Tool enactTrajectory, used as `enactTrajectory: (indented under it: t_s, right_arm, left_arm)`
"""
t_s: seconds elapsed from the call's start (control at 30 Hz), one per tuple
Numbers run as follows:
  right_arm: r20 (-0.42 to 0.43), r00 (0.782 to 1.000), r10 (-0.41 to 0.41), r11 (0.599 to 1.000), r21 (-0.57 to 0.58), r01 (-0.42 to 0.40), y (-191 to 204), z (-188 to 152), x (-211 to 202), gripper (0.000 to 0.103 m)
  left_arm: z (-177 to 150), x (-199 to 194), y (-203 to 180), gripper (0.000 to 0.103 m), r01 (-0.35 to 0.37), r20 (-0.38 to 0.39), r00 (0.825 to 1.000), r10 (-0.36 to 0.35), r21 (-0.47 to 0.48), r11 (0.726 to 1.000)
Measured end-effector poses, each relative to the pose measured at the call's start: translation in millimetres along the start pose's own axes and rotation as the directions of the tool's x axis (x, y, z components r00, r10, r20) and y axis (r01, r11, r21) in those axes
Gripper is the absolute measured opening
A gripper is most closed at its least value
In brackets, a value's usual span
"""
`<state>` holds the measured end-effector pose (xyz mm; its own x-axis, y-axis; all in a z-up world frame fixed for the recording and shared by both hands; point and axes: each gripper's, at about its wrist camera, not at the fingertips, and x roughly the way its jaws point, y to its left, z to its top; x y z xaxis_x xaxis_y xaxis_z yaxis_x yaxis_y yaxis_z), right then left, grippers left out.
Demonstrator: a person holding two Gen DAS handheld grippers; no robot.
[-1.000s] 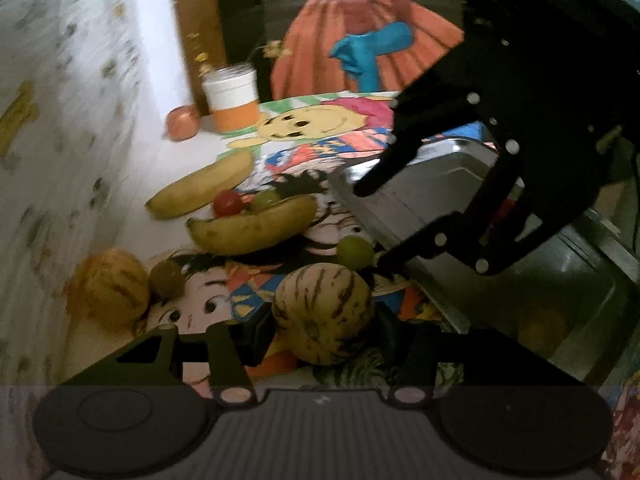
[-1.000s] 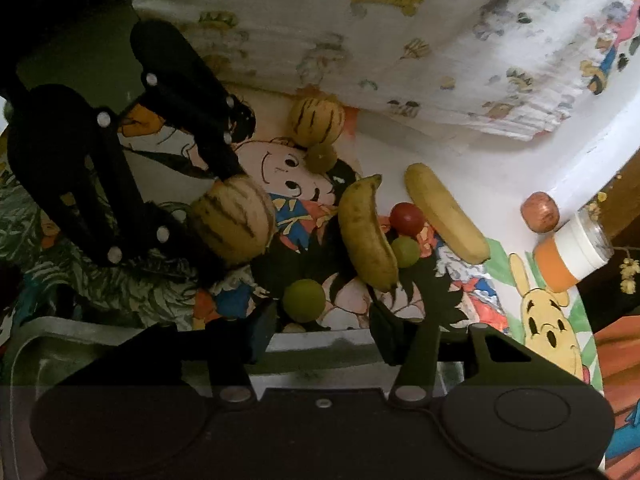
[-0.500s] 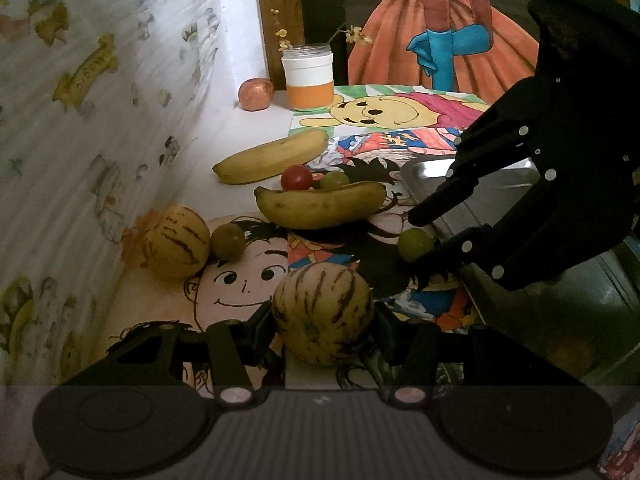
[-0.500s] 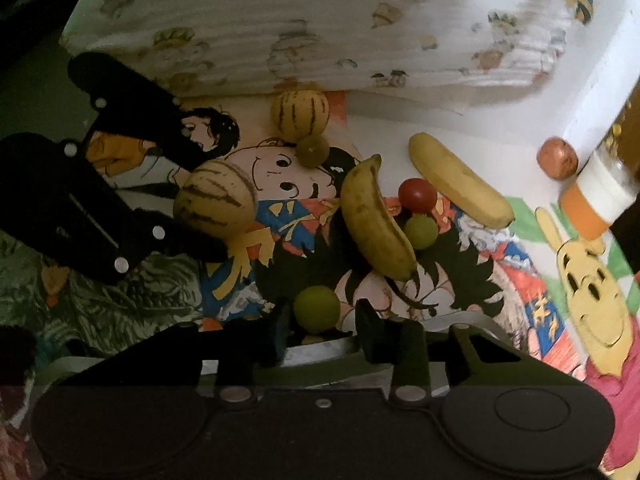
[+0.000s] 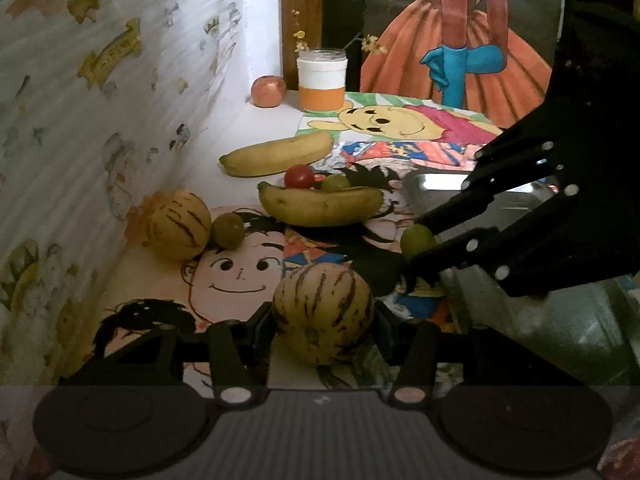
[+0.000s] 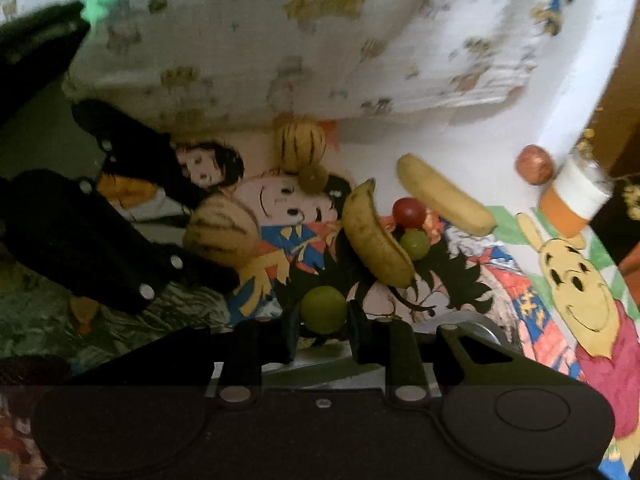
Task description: Organize fruits
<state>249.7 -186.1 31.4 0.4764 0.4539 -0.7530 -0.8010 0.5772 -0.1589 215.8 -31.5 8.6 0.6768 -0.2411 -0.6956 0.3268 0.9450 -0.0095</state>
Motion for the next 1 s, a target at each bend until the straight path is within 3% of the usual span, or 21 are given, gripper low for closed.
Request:
enactTrajectory:
  t_s: [0.27, 0.57, 1.0]
  right_arm:
    - [0.039, 0.995, -0.09, 0.991, 0.099, 0.085, 3.6, -21.5, -46.7, 0.026]
    - [0.037, 0.976, -0.216, 0.947, 0.25, 0.2, 16.6, -65.9, -90.4, 0.026]
    - [0.034, 0.951, -0.307, 0.877, 0.397, 0.269, 48.6, -125.7, -131.3, 0.027]
  left_arm:
    - [0.6, -18.7, -20.9, 0.056, 0.022, 0.044, 0.999, -0.023, 0.012, 1.0]
    - [-6.5, -46.3, -58.0, 0.056, 0.07, 0.086, 0.994, -0.071, 0.024, 0.997]
    - [-38.5, -59.7, -106.4, 0.056, 0.158, 0.016, 0.987, -0.159, 0.034, 0.987]
